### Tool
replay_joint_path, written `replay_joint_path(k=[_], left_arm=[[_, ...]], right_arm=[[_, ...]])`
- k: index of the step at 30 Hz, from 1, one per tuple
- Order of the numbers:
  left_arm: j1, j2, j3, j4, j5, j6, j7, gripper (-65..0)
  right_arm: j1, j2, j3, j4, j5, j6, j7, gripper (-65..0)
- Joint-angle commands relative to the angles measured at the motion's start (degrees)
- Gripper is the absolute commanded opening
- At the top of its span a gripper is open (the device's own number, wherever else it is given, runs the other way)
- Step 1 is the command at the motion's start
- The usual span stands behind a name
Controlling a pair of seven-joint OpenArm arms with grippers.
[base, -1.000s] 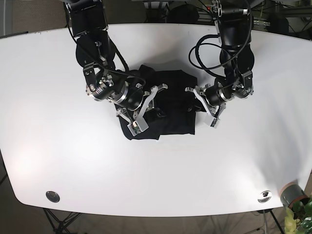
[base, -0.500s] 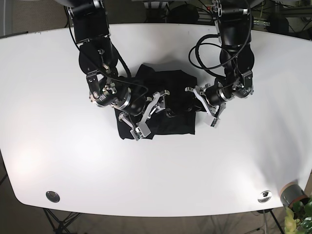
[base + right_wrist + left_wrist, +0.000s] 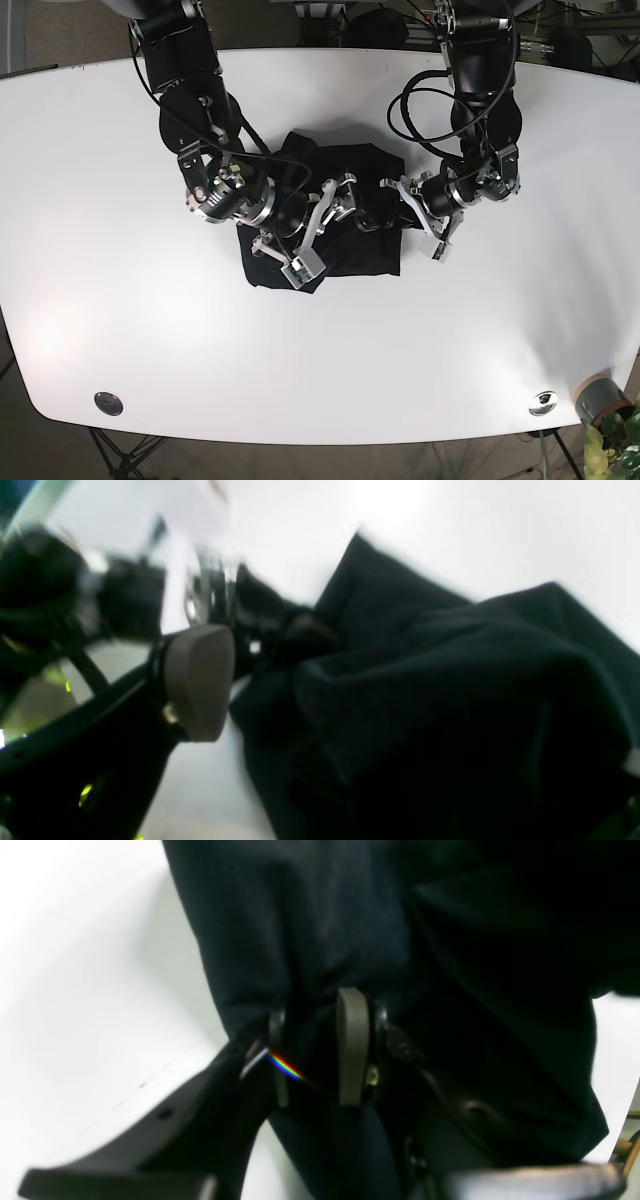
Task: Fold the T-shirt properly
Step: 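Fold the held end with the right gripper over toward the left gripper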
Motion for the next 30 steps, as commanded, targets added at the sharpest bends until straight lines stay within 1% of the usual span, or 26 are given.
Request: replay_joint_path(k=[1,4,7,8,12,14,17,22,28,30], left_arm=[[-0.2,-0.4,0.1,0.2,2.2,0.2,2.6,-53.1],[-0.2,-0.5,0.1,0.2,2.2,0.2,2.6,-53.1],[-0.3,-0.5,0.1,0.2,2.2,0.2,2.6,-53.1],[-0.3,-0.5,0.1,0.2,2.2,0.2,2.6,-53.1],[-0.2,-0.3,0.2,0.3,2.2,0.2,2.6,-53.1],[-0.2,-0.3,0.2,0.3,2.2,0.2,2.6,-53.1],[-0.3,-0.5,0.2,0.3,2.2,0.2,2.6,-53.1],[-0.1,-0.5,0.1,0.4,2.2,0.2,2.6,-53.1],[-0.1,-0.5,-0.1,0.8,2.1,0.2,2.6,-53.3],[0.0,-0.5,-0.2,4.2,2.1,0.2,2.8,-53.3]], right_arm=[[1.0,-0.3,0.4,0.8,0.7,0.23,1.1,-11.9],[1.4,-0.7,-0.1,-0.7,0.7,0.23,1.1,-11.9],[3.2,-2.3,-3.3,-2.5,0.5,0.23,1.0,-11.9],[3.9,-2.4,-4.1,-3.0,-0.1,0.23,1.0,-11.9],[6.2,-4.0,-7.2,-3.7,-4.9,0.23,0.8,-11.9],[7.9,-4.5,-8.6,-3.8,-8.0,0.32,-1.2,-11.7],[11.4,-4.7,-10.1,-6.0,-10.4,0.85,-5.0,-11.7],[14.5,-4.7,-10.5,-9.5,-10.4,0.85,-7.7,-11.7],[14.1,-4.8,-10.4,-8.8,-10.4,0.85,-7.7,-11.7],[12.6,-4.8,-10.2,-6.7,-10.4,0.85,-7.2,-11.7]])
